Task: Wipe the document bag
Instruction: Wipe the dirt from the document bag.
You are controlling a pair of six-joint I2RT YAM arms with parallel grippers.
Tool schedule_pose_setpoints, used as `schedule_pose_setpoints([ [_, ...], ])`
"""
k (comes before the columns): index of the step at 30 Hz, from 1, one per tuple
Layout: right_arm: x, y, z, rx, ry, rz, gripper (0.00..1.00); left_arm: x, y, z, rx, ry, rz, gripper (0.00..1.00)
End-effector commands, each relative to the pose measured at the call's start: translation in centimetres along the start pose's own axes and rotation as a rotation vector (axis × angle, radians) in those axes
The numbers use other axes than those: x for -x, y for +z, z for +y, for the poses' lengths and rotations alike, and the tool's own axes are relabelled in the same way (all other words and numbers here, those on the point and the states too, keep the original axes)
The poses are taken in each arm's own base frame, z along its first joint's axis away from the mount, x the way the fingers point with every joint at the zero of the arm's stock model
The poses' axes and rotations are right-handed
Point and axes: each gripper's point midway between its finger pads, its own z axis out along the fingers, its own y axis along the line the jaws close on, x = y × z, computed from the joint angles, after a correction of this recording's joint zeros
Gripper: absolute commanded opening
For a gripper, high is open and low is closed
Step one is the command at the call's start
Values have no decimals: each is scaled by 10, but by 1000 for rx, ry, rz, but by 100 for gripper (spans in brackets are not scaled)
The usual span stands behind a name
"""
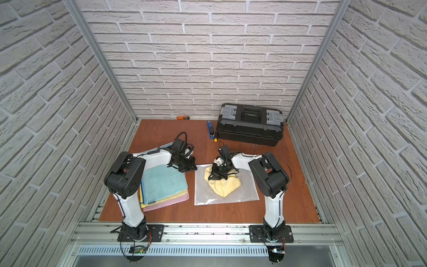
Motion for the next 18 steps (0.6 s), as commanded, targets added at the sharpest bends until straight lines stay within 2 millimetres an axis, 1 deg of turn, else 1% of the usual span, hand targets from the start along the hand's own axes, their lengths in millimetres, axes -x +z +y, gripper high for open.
schedule_pose_setpoints([
  [1, 2, -27, -53, -135, 91, -69, 2, -14, 4, 20, 79, -14, 27, 0],
  [5, -6, -59, -86, -176, 139, -91, 2, -17, 5, 23, 85, -18, 36, 0],
  [8, -8, -83, -112, -171, 194, -129, 2, -17, 2, 23, 87, -17, 30, 0],
  [10, -7, -97, -125, -158, 221, -140, 2, -17, 1, 22, 84, -15, 29, 0],
  [11, -5, -102, -128, -157, 224, -140, 2, -17, 0, 21, 83, -16, 30, 0],
  [13, -1, -108, -126, -168, 209, -146, 2, -17, 0, 19, 73, -15, 30, 0],
  [15, 5, -108, -110, -131, 182, -159, 2, -16, 0, 16, 65, -14, 30, 0],
  [18, 4, -102, -64, -145, 71, -170, 2, -15, -1, 15, 68, -13, 28, 0],
])
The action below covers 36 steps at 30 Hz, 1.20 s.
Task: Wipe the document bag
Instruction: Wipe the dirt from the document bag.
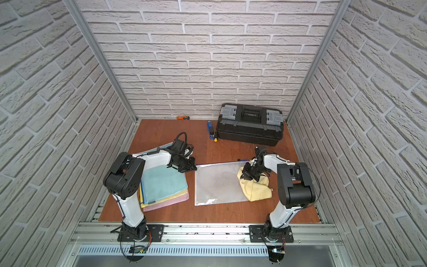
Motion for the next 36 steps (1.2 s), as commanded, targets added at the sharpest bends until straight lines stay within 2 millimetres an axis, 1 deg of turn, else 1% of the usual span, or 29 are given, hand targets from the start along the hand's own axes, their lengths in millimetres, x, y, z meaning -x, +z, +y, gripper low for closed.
schedule_pose_setpoints([
  [1, -17, -4, 55, -11, -169, -20, 2, -12, 0, 14, 67, -19, 31, 0],
  [3, -36, 9, 92, 5, -240, -5, 2, -13, 1, 12, 61, -19, 36, 0],
  [5, -58, 29, 131, 69, -287, 26, 2, -12, 2, 10, 55, -22, 35, 0],
  [8, -93, 58, 170, 102, -352, 86, 2, -12, 1, 9, 54, -21, 33, 0],
  [11, -119, 82, 188, 123, -359, 118, 2, -10, -2, 7, 55, -14, 29, 0],
  [13, -130, 95, 189, 147, -332, 138, 2, -10, -2, 6, 50, -11, 26, 0],
  [15, -138, 106, 180, 140, -303, 161, 2, -10, -2, 6, 49, -11, 28, 0],
  [18, -147, 118, 152, 101, -259, 190, 2, -9, -2, 5, 48, -11, 31, 0],
  [20, -150, 120, 127, 61, -226, 195, 2, -8, -2, 4, 44, -9, 27, 0],
  [21, -149, 118, 117, 46, -217, 187, 2, -8, -2, 4, 42, -7, 28, 0],
  [22, -149, 116, 104, 29, -197, 186, 2, -8, -2, 4, 43, -8, 29, 0],
  [24, -145, 108, 85, 14, -163, 166, 2, -9, -2, 3, 40, -6, 32, 0],
  [29, -128, 75, 45, -9, -92, 101, 2, -11, 0, 6, 46, -3, 40, 0],
  [34, -108, 44, 12, -36, -39, 46, 2, -14, 4, 8, 42, -14, 50, 0],
  [36, -101, 34, 3, -44, -25, 34, 2, -15, 4, 9, 43, -14, 52, 0],
])
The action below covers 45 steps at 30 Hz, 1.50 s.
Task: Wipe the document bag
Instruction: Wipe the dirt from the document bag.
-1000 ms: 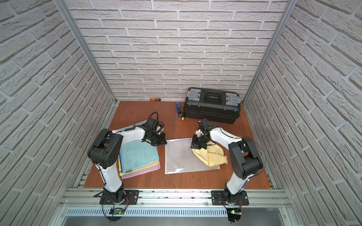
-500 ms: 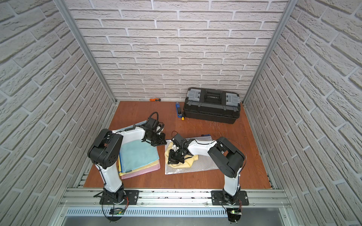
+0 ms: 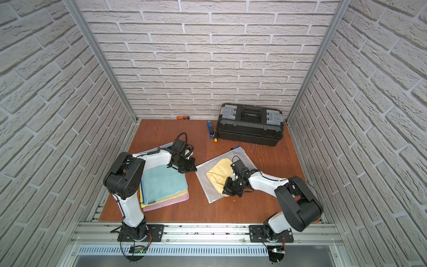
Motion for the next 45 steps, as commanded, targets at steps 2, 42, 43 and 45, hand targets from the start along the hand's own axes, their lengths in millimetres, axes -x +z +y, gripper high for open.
schedule_pose_setpoints([
  [2, 6, -21, -31, -73, 3, -6, 2, -9, 4, 11, 39, -4, 26, 0],
  [42, 182, -58, 31, -143, -71, -244, 2, -13, -1, 5, 37, 5, 37, 0],
  [43, 185, -54, 37, -143, -81, -247, 2, -13, 0, 4, 34, 7, 39, 0],
  [45, 192, -47, 48, -158, -105, -253, 2, -13, 2, 3, 31, 7, 46, 0],
])
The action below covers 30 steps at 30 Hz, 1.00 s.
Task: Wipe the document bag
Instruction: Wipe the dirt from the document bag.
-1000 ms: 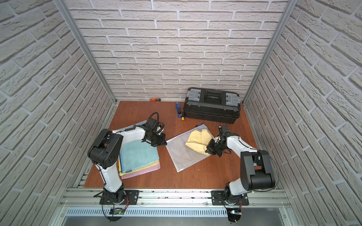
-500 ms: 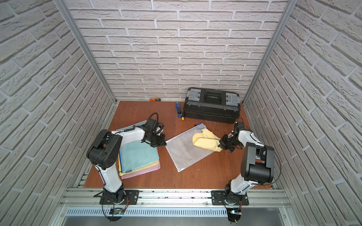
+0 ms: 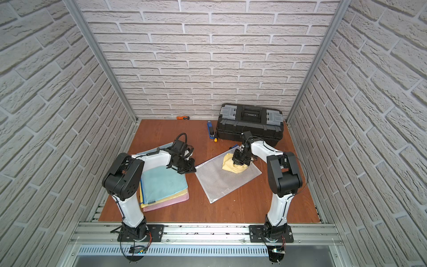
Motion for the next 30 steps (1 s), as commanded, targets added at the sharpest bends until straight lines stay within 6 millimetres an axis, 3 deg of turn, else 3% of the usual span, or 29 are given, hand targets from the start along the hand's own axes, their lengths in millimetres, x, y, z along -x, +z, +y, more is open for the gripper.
schedule_pose_setpoints([
  [1, 24, -2, 21, -12, -22, -76, 2, -6, 4, 2, 22, -4, 36, 0],
  [5, 33, 14, 17, -102, -42, -68, 5, -5, 4, 1, 22, 2, 38, 0],
  [11, 40, 20, -15, -226, -40, -54, 3, -6, 2, 3, 32, 5, 38, 0],
  [15, 49, 0, -39, -260, 5, -98, 3, -8, 1, 5, 42, 5, 39, 0],
  [20, 45, -28, -66, -255, 54, -121, 2, -10, 4, 7, 41, 3, 42, 0],
  [24, 19, -34, -82, -268, 60, -92, 2, -9, 6, 6, 34, 3, 42, 0],
  [30, -37, -21, -82, -247, 43, -15, 2, -7, 9, 4, 20, 2, 48, 0],
])
